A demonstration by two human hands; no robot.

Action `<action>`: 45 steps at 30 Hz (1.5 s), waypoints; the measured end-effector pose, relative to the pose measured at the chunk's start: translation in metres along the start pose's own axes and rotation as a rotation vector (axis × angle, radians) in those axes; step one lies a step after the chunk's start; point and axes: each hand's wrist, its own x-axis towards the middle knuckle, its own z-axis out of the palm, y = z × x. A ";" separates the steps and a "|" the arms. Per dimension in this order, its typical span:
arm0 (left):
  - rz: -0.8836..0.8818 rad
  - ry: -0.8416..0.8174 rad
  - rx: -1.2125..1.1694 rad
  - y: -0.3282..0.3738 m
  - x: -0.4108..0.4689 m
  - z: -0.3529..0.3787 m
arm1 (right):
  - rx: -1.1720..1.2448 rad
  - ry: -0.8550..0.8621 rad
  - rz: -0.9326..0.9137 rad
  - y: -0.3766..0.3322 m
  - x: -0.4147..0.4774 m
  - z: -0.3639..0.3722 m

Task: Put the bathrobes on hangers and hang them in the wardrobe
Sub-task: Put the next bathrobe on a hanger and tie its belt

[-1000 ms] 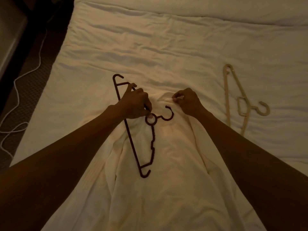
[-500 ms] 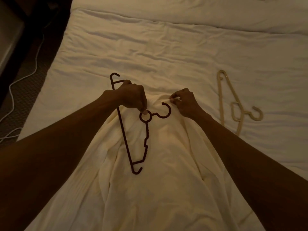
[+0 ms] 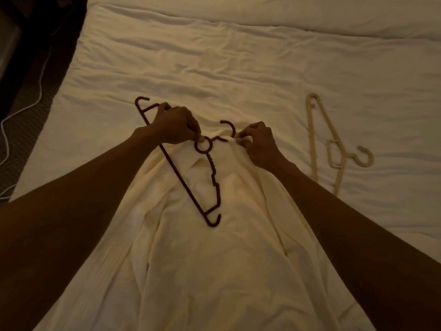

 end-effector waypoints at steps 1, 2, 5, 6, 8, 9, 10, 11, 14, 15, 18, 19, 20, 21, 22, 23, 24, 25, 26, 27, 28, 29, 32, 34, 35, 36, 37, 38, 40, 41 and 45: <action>-0.036 0.017 -0.018 -0.003 -0.002 0.000 | 0.016 0.025 -0.007 0.000 -0.001 -0.001; -0.066 0.026 -0.027 -0.002 -0.004 0.000 | 0.030 0.058 -0.016 -0.001 -0.002 -0.001; -0.144 0.018 -0.081 0.003 -0.012 0.007 | 0.063 0.137 0.006 0.005 -0.009 -0.005; -0.180 -0.001 -0.108 0.004 -0.015 0.010 | 0.070 0.148 0.033 0.007 -0.013 -0.008; -0.263 -0.053 -0.239 0.005 -0.017 0.016 | 0.070 0.152 0.083 0.013 -0.023 -0.011; -0.301 -0.074 -0.348 0.006 -0.018 0.017 | 0.060 0.140 0.107 0.014 -0.027 -0.013; -0.330 -0.078 -0.425 0.008 -0.018 0.020 | 0.042 0.118 0.130 0.016 -0.032 -0.013; -0.343 -0.071 -0.441 0.012 -0.019 0.023 | 0.022 0.088 0.156 0.018 -0.036 -0.014; -0.350 -0.016 -0.321 0.034 -0.027 0.037 | -0.029 -0.014 0.245 0.023 -0.045 -0.019; -0.339 -0.008 -0.319 0.040 -0.030 0.042 | -0.042 -0.038 0.267 0.025 -0.047 -0.022; -0.306 0.123 -0.223 0.054 -0.039 0.053 | -0.056 -0.092 0.299 0.033 -0.054 -0.033; -0.288 0.211 -0.153 0.057 -0.042 0.056 | -0.058 -0.107 0.304 0.035 -0.057 -0.036; -0.245 0.316 -0.085 0.060 -0.047 0.059 | -0.058 -0.123 0.313 0.037 -0.061 -0.040; -0.169 0.413 -0.043 0.065 -0.053 0.062 | -0.055 -0.141 0.322 0.038 -0.067 -0.043; -0.062 0.459 -0.047 0.071 -0.059 0.063 | -0.053 -0.160 0.331 0.038 -0.073 -0.046; 0.058 0.426 -0.094 0.078 -0.067 0.064 | -0.053 -0.182 0.338 0.039 -0.080 -0.048; 0.158 0.320 -0.163 0.086 -0.074 0.065 | -0.059 -0.213 0.350 0.040 -0.087 -0.051; 0.219 0.173 -0.202 0.092 -0.080 0.067 | -0.067 -0.254 0.366 0.042 -0.095 -0.053; 0.239 0.025 -0.184 0.099 -0.087 0.067 | -0.071 -0.292 0.386 0.043 -0.103 -0.055; 0.236 -0.099 -0.119 0.103 -0.093 0.067 | -0.076 -0.319 0.405 0.046 -0.111 -0.056; 0.223 -0.183 -0.040 0.105 -0.097 0.067 | -0.081 -0.337 0.424 0.048 -0.118 -0.057; 0.209 -0.218 0.021 0.104 -0.101 0.066 | -0.090 -0.352 0.440 0.050 -0.125 -0.058; 0.189 -0.193 0.076 0.100 -0.107 0.061 | -0.098 -0.388 0.445 0.052 -0.142 -0.060; 0.180 -0.188 0.045 0.097 -0.109 0.057 | -0.106 -0.377 0.409 0.053 -0.149 -0.064; 0.174 -0.191 0.032 0.095 -0.110 0.056 | -0.094 -0.337 0.394 0.053 -0.151 -0.067; 0.171 -0.190 0.032 0.096 -0.110 0.055 | -0.063 -0.293 0.391 0.050 -0.153 -0.071; 0.167 -0.183 0.037 0.100 -0.111 0.056 | -0.021 -0.267 0.392 0.048 -0.154 -0.075; 0.165 -0.170 0.041 0.107 -0.110 0.057 | 0.016 -0.259 0.384 0.044 -0.156 -0.078; 0.144 -0.132 0.031 0.127 -0.105 0.064 | 0.068 -0.281 0.349 0.035 -0.158 -0.082; 0.123 -0.111 0.004 0.138 -0.102 0.067 | 0.073 -0.290 0.324 0.032 -0.160 -0.081; 0.061 -0.057 -0.167 0.147 -0.099 0.064 | 0.058 -0.264 0.287 0.025 -0.169 -0.079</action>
